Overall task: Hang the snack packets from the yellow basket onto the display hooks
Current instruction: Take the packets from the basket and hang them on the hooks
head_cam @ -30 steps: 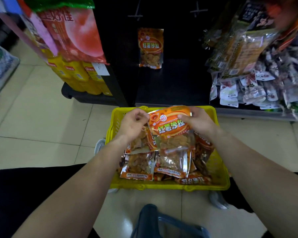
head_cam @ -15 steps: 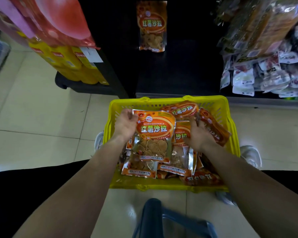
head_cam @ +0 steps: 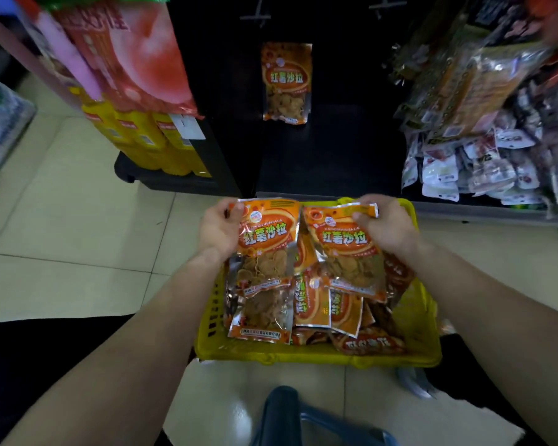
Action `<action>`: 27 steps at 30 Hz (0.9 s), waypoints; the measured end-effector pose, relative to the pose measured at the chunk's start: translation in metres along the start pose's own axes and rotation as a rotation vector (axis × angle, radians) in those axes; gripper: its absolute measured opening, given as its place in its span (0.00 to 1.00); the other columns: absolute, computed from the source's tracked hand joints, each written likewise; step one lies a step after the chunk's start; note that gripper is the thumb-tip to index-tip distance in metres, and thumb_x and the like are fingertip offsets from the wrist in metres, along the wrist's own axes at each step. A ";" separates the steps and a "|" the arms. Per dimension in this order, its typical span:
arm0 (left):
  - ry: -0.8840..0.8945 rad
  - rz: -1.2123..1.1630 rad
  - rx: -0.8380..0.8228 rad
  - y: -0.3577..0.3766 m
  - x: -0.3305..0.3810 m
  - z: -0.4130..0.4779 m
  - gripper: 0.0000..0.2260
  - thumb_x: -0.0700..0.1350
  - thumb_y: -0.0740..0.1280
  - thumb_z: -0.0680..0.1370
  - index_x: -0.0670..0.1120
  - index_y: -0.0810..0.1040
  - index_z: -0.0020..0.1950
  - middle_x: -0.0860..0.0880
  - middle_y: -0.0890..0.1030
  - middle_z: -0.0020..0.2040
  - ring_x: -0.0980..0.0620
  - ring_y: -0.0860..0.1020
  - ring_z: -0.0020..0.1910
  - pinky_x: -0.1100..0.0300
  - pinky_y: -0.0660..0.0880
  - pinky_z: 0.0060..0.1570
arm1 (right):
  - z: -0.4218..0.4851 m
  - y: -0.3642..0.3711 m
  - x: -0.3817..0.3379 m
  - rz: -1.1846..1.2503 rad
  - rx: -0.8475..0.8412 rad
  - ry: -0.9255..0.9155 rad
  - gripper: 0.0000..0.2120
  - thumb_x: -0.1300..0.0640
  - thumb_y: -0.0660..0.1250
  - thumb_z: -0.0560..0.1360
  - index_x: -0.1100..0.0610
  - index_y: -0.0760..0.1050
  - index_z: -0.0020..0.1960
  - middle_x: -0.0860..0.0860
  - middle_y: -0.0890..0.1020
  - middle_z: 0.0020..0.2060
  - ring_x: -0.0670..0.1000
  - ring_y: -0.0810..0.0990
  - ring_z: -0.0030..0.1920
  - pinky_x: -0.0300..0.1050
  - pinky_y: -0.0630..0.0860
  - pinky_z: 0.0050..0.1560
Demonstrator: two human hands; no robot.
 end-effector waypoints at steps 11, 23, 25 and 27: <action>0.288 -0.008 -0.269 -0.034 0.108 -0.057 0.07 0.50 0.65 0.82 0.54 0.83 0.51 0.54 0.85 0.43 0.54 0.84 0.45 0.52 0.79 0.46 | -0.079 -0.063 -0.127 -0.137 -0.140 -0.384 0.09 0.56 0.71 0.77 0.41 0.79 0.44 0.45 0.83 0.48 0.45 0.82 0.49 0.50 0.79 0.51; 0.230 -0.385 -0.264 -0.030 0.137 -0.098 0.07 0.49 0.65 0.82 0.47 0.79 0.53 0.53 0.85 0.44 0.51 0.84 0.46 0.59 0.81 0.43 | -0.074 -0.071 -0.146 0.095 0.097 -0.371 0.06 0.53 0.75 0.74 0.45 0.78 0.44 0.44 0.84 0.42 0.45 0.84 0.40 0.47 0.82 0.37; 0.294 -0.318 -0.204 -0.028 0.141 -0.097 0.12 0.49 0.72 0.77 0.48 0.78 0.57 0.52 0.85 0.48 0.56 0.84 0.47 0.62 0.80 0.42 | -0.068 -0.072 -0.146 0.150 0.151 -0.347 0.09 0.53 0.77 0.72 0.49 0.77 0.45 0.46 0.84 0.40 0.45 0.85 0.38 0.50 0.83 0.37; 0.324 -0.266 -0.123 -0.028 0.144 -0.093 0.13 0.47 0.75 0.75 0.49 0.78 0.56 0.51 0.85 0.49 0.55 0.84 0.47 0.60 0.81 0.42 | -0.062 -0.071 -0.147 0.148 0.184 -0.332 0.16 0.51 0.78 0.70 0.50 0.72 0.49 0.48 0.84 0.41 0.45 0.84 0.37 0.50 0.83 0.36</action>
Point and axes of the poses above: each hand's wrist, its own z-axis towards the middle knuckle, its own y-axis out of the palm, x = y × z, the point moved 7 cm from there along z, towards the middle knuckle
